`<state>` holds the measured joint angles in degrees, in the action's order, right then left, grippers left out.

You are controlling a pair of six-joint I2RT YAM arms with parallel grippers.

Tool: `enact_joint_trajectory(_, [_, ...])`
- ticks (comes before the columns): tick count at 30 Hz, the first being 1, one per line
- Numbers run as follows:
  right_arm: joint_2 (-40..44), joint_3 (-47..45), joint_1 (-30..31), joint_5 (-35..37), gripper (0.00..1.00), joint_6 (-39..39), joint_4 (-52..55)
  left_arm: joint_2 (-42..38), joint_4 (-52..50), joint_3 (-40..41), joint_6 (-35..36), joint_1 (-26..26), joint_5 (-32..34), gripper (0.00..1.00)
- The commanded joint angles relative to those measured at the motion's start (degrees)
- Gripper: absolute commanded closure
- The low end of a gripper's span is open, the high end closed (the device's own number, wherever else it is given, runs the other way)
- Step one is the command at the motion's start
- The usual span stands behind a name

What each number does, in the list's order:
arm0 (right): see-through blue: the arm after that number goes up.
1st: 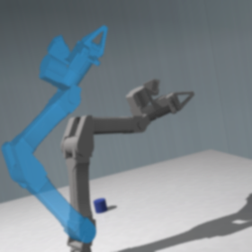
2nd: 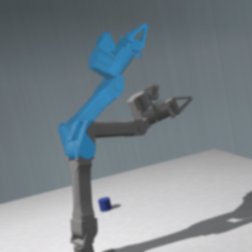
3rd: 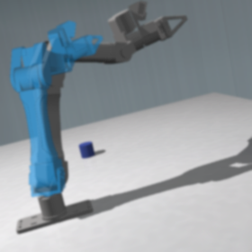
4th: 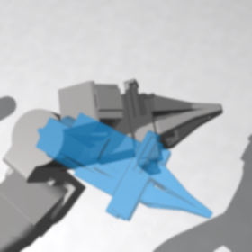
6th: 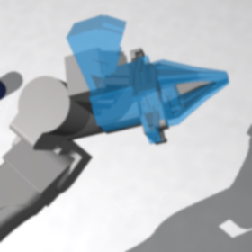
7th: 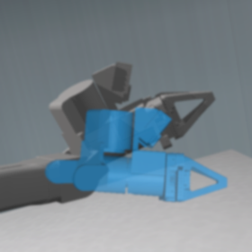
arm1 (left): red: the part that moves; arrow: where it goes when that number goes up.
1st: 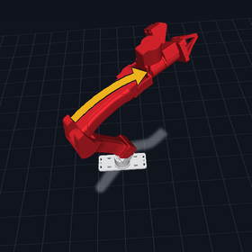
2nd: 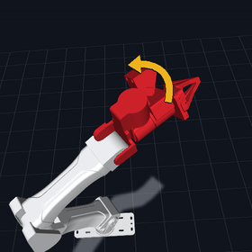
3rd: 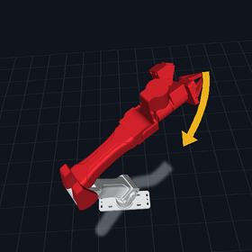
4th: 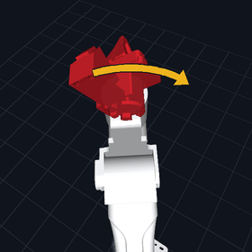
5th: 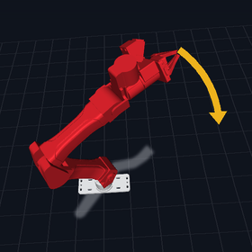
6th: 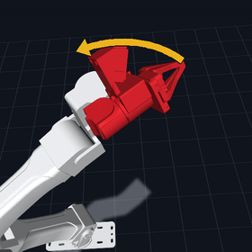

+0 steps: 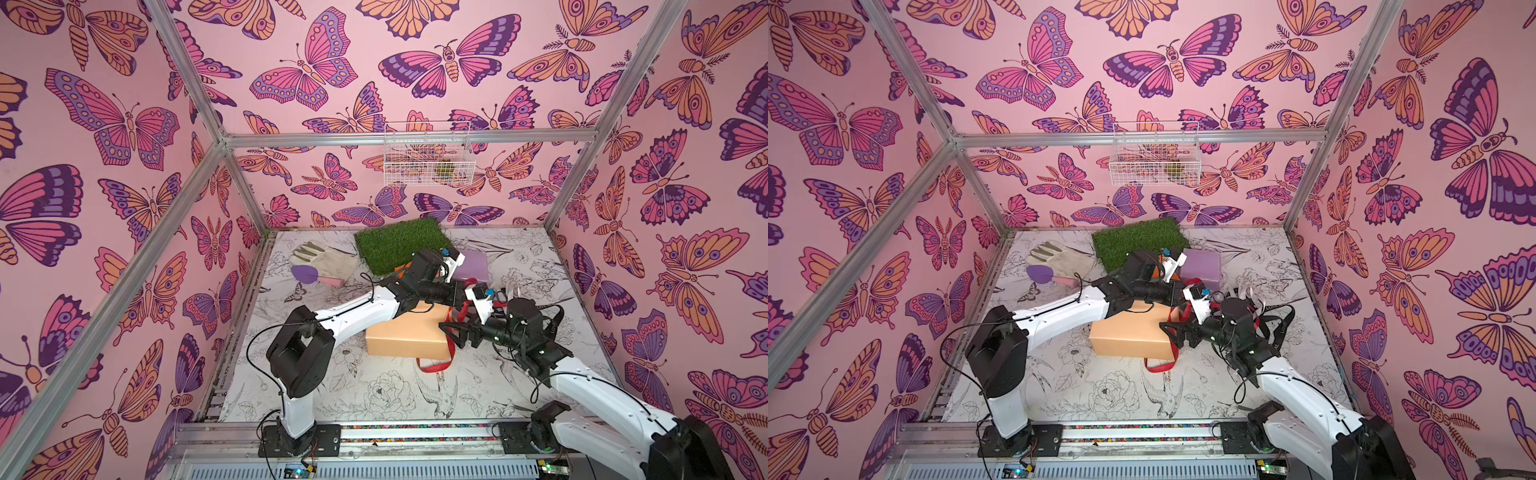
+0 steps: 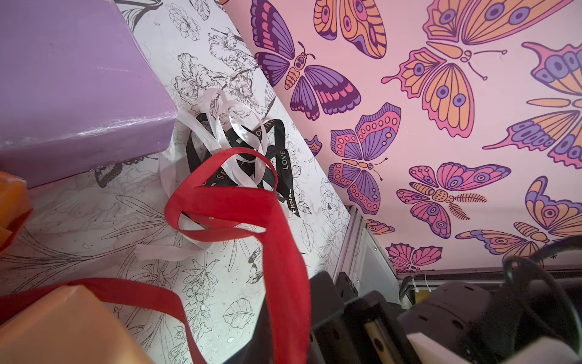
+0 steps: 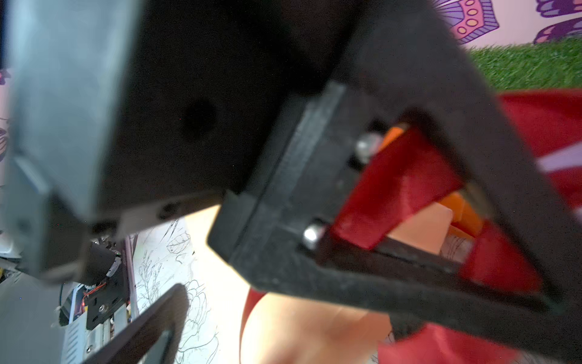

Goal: Untie the ribbon bows on the gift boxes
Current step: Pull the ribbon from the gift box.

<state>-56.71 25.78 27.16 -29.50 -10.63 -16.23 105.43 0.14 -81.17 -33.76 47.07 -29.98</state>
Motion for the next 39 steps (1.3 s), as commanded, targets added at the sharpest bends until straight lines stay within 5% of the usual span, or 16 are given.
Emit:
enact_joint_trajectory(1, [-1.5, 2.3, 0.8, 2.8, 0.14, 0.3, -1.9, -1.5, -0.6, -0.7, 0.0, 0.3, 0.2, 1.00])
enact_joint_trajectory(5, [-1.6, 2.8, 0.8, 7.9, 0.61, 0.7, 0.7, -2.5, -0.6, -0.1, 0.1, 0.3, 0.4, 1.00])
enact_joint_trajectory(6, [-1.5, 3.4, 0.8, 8.3, 0.87, 1.3, 2.6, -2.7, -0.6, 0.1, 0.3, 0.3, 0.5, 1.00])
enact_joint_trajectory(7, [-1.3, 4.3, 0.8, 9.2, 1.00, 1.6, 5.1, -3.0, -0.7, 0.4, 0.3, 0.3, 0.7, 1.00])
enact_joint_trajectory(8, [-1.1, 4.8, 0.8, 10.0, 1.00, 1.4, 6.9, -3.2, -0.9, 0.6, 0.4, 0.2, 0.8, 1.00])
enact_joint_trajectory(9, [-0.7, 4.8, 0.8, 10.0, 1.00, 1.4, 7.8, -3.4, -1.4, 0.7, 0.6, 0.2, 0.6, 0.88])
enact_joint_trajectory(10, [-0.1, 4.5, 0.8, 9.9, 1.00, 0.9, 8.0, -3.8, -2.3, 1.0, 0.7, 0.0, 0.5, 0.54])
enact_joint_trajectory(11, [0.8, 4.2, 0.8, 10.2, 1.00, 0.1, 8.2, -4.2, -3.1, 1.4, 0.8, -0.1, 0.8, 0.03])
enact_joint_trajectory(20, [10.5, 5.0, 0.7, 17.2, 1.00, -7.3, 14.6, -14.3, 1.0, 21.0, 1.5, -3.1, 16.7, 0.01])
enact_joint_trajectory(39, [17.3, 28.9, -1.8, 35.5, 1.00, -4.9, 34.6, -8.0, -6.9, 20.6, 5.0, -3.6, 18.9, 0.01])
